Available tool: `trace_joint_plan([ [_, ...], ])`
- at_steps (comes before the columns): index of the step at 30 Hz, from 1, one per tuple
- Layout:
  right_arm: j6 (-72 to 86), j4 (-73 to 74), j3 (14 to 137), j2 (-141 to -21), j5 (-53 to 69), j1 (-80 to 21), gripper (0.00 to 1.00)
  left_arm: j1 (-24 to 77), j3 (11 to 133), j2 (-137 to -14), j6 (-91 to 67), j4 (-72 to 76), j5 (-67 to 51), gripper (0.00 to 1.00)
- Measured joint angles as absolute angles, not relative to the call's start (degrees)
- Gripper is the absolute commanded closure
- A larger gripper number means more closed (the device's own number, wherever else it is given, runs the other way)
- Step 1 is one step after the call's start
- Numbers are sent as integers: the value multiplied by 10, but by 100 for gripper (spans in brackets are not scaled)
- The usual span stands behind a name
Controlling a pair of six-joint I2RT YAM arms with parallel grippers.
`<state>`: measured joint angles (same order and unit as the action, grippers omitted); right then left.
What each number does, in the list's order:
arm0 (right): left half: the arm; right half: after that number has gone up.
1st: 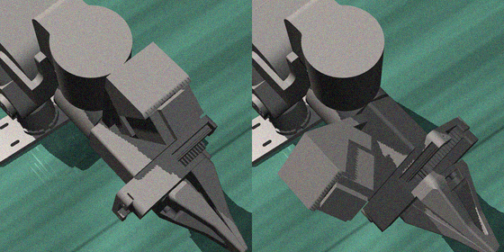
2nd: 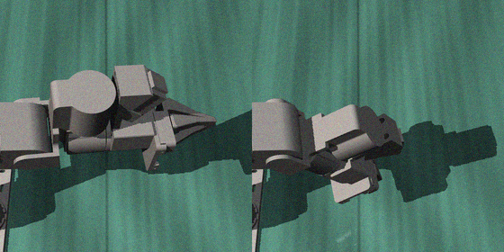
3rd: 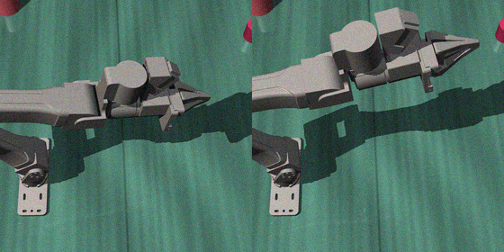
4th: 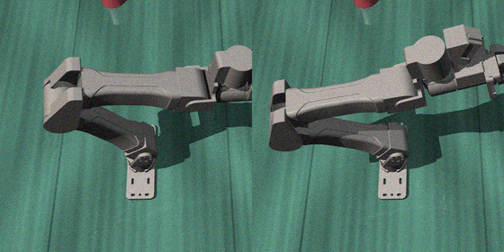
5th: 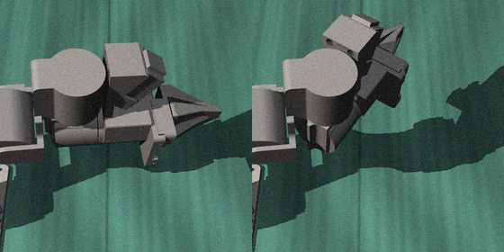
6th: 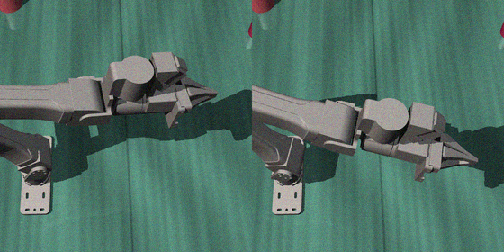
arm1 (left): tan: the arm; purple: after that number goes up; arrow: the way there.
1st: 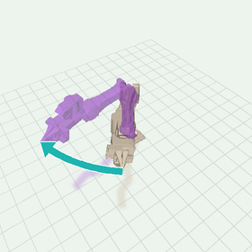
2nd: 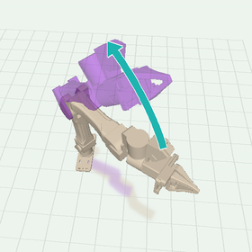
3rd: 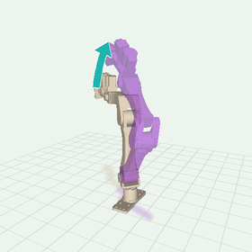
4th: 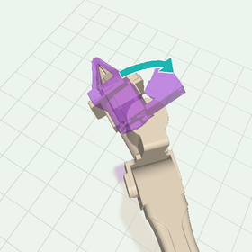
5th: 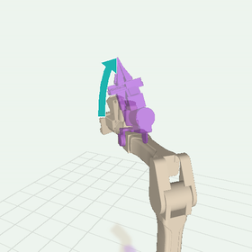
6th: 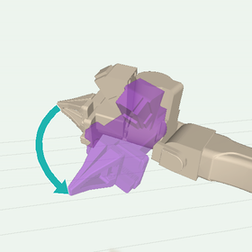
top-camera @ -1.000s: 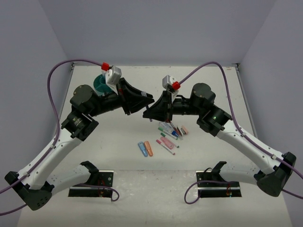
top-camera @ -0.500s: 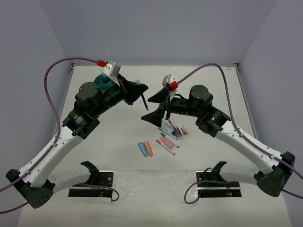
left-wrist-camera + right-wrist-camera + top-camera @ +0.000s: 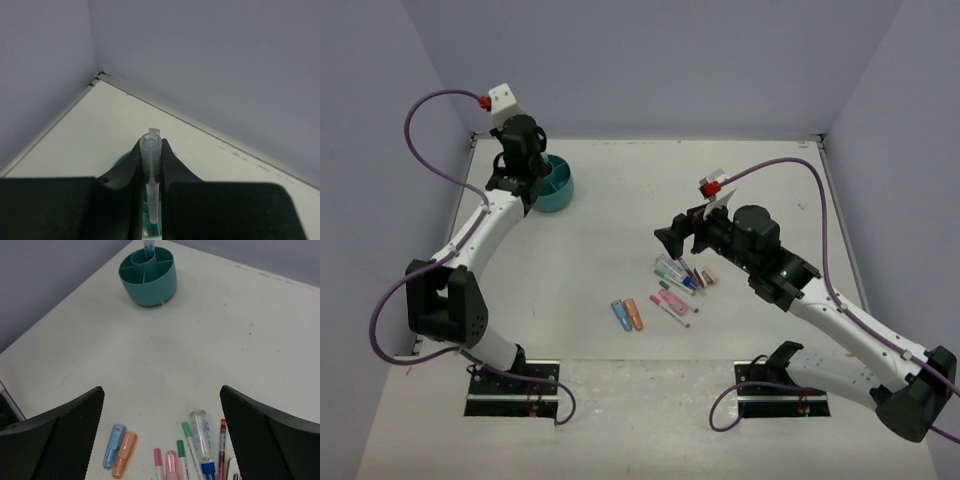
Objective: Sort the stationery into containers
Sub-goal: Place the pen in the storage box.
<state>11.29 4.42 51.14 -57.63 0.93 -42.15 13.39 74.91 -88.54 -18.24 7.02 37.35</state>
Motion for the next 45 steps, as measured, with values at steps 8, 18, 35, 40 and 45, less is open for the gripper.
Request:
trace_joint_plan([
  [8, 125, 39, 501, -554, 29, -422, 1, 86, 796, -983, -167, 160, 348, 100],
  [18, 126, 48, 501, -554, 57, -422, 1, 75, 790, -1069, -176, 196, 308, 100],
  [35, 125, 53, 501, -544, 59, -422, 1, 75, 710, -1075, -221, 227, 289, 76],
  [40, 125, 54, 501, -535, 54, -422, 1, 75, 710, -1072, -239, 206, 285, 52],
  [45, 124, 53, 501, -531, 52, -422, 1, 75, 710, -1049, -254, 167, 276, 44],
])
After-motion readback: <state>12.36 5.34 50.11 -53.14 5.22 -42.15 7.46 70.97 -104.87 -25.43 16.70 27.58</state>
